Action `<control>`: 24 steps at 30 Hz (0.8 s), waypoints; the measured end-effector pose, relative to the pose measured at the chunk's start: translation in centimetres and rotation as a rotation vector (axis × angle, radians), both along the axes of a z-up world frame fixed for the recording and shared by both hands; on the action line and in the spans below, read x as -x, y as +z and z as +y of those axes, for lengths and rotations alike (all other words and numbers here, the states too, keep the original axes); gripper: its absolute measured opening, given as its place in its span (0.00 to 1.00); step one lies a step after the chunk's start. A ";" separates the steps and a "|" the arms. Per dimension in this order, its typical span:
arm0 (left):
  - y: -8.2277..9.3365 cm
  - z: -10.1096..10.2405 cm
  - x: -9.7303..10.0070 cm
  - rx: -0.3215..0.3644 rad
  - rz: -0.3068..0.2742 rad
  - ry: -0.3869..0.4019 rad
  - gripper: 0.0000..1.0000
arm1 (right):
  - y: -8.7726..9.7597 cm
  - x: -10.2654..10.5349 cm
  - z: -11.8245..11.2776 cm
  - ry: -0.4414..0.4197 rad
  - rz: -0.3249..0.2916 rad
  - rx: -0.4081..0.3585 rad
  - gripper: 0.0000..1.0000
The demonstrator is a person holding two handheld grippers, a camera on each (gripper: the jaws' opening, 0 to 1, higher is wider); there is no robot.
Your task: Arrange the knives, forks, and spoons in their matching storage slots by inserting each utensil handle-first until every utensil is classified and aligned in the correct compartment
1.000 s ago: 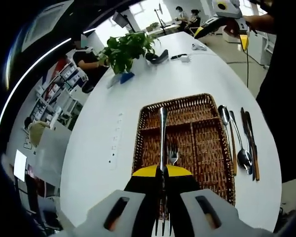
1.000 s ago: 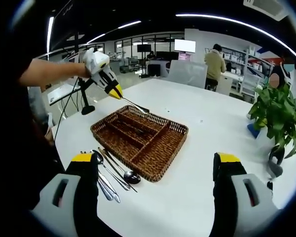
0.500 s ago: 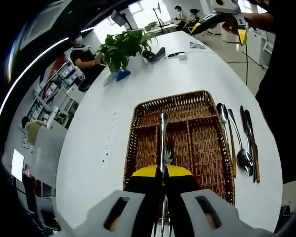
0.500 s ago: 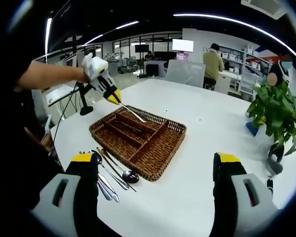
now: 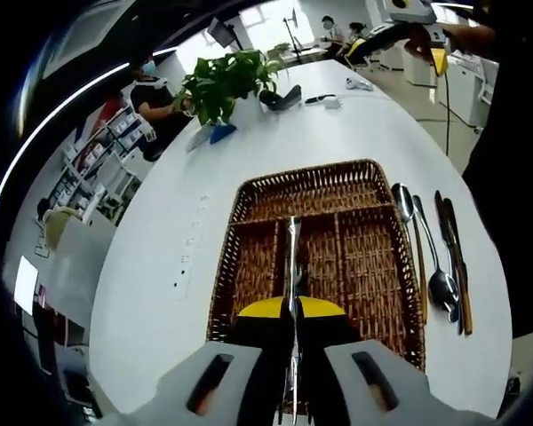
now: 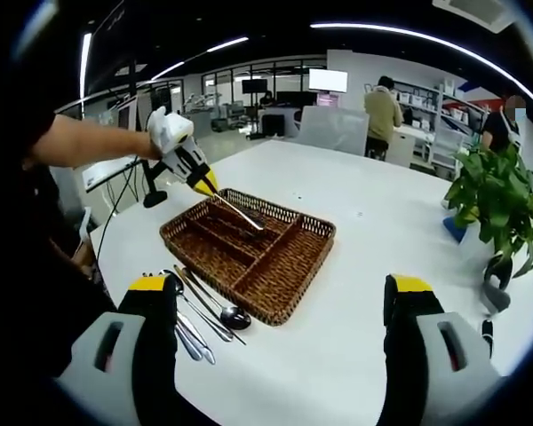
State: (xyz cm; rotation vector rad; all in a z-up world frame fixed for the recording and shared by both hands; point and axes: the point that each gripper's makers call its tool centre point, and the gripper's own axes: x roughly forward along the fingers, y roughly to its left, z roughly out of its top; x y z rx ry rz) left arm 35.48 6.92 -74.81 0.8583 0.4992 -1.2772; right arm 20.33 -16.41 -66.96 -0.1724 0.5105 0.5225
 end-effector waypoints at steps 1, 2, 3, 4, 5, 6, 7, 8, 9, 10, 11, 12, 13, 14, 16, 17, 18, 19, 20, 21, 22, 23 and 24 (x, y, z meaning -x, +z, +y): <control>-0.3 0.0 0.1 0.002 0.009 0.004 0.01 | 0.0 0.0 -0.1 -0.002 0.001 -0.001 1.00; -0.5 0.0 0.1 0.002 0.012 0.003 0.01 | 0.0 0.0 -0.1 -0.002 0.001 -0.001 1.00; -0.7 0.0 0.2 0.001 0.017 0.003 0.01 | 0.0 0.0 -0.1 -0.003 0.002 -0.001 1.00; -0.9 0.0 0.2 -0.001 0.017 0.001 0.01 | -0.1 0.0 -0.2 -0.004 0.004 0.001 1.00; -1.2 0.0 0.3 -0.002 0.017 -0.003 0.01 | -0.1 0.1 -0.2 -0.006 0.006 0.001 1.00; -1.3 0.0 0.3 -0.001 0.021 -0.006 0.01 | -0.1 0.1 -0.3 -0.009 0.007 0.002 1.00; -1.6 -0.1 0.4 -0.001 0.025 -0.008 0.01 | -0.2 0.1 -0.3 -0.011 0.008 0.002 1.00; -1.9 -0.1 0.4 -0.002 0.027 -0.010 0.01 | -0.3 0.2 -0.4 -0.012 0.012 0.002 1.00; -2.0 -0.2 0.4 0.000 0.031 -0.012 0.01 | -0.3 0.2 -0.4 -0.013 0.014 0.003 1.00; -2.2 -0.2 0.5 0.002 0.038 -0.011 0.01 | -0.4 0.2 -0.4 -0.015 0.015 0.005 1.00; -2.4 -0.3 0.5 0.004 0.041 -0.014 0.01 | -0.4 0.3 -0.5 -0.015 0.017 0.005 1.00; -2.8 -0.3 0.5 0.001 0.040 -0.012 0.01 | -0.5 0.3 -0.5 -0.017 0.019 0.005 1.00; -3.0 -0.4 0.5 0.001 0.037 -0.012 0.01 | -0.5 0.4 -0.5 -0.018 0.020 0.005 1.00; -3.4 -0.4 0.6 0.001 0.042 -0.013 0.01 | -0.6 0.4 -0.6 -0.020 0.023 0.006 1.00; -3.9 -0.4 0.7 -0.003 0.048 -0.018 0.01 | -0.7 0.5 -0.6 -0.021 0.027 0.009 1.00; -4.3 -0.4 0.8 -0.003 0.054 -0.023 0.01 | -0.7 0.6 -0.6 -0.022 0.029 0.010 1.00; -4.5 -0.4 0.9 -0.002 0.059 -0.025 0.01 | -0.7 0.6 -0.7 -0.024 0.031 0.011 1.00; -4.7 -0.4 0.9 0.000 0.066 -0.024 0.01 | -0.8 0.7 -0.7 -0.025 0.034 0.013 1.00; -5.0 -0.4 1.0 0.001 0.070 -0.028 0.01 | -0.8 0.8 -0.7 -0.026 0.037 0.015 1.00; -5.1 -0.4 1.1 0.000 0.071 -0.029 0.01 | -0.8 0.8 -0.7 -0.026 0.038 0.017 1.00; -5.5 -0.4 1.1 -0.004 0.075 -0.029 0.01 | -0.8 0.8 -0.7 -0.026 0.040 0.018 1.00; -5.7 -0.4 1.0 -0.003 0.078 -0.028 0.01 | -0.9 0.9 -0.7 -0.025 0.042 0.020 1.00; -6.0 -0.4 0.9 -0.001 0.085 -0.025 0.01 | -0.9 0.9 -0.7 -0.025 0.042 0.022 1.00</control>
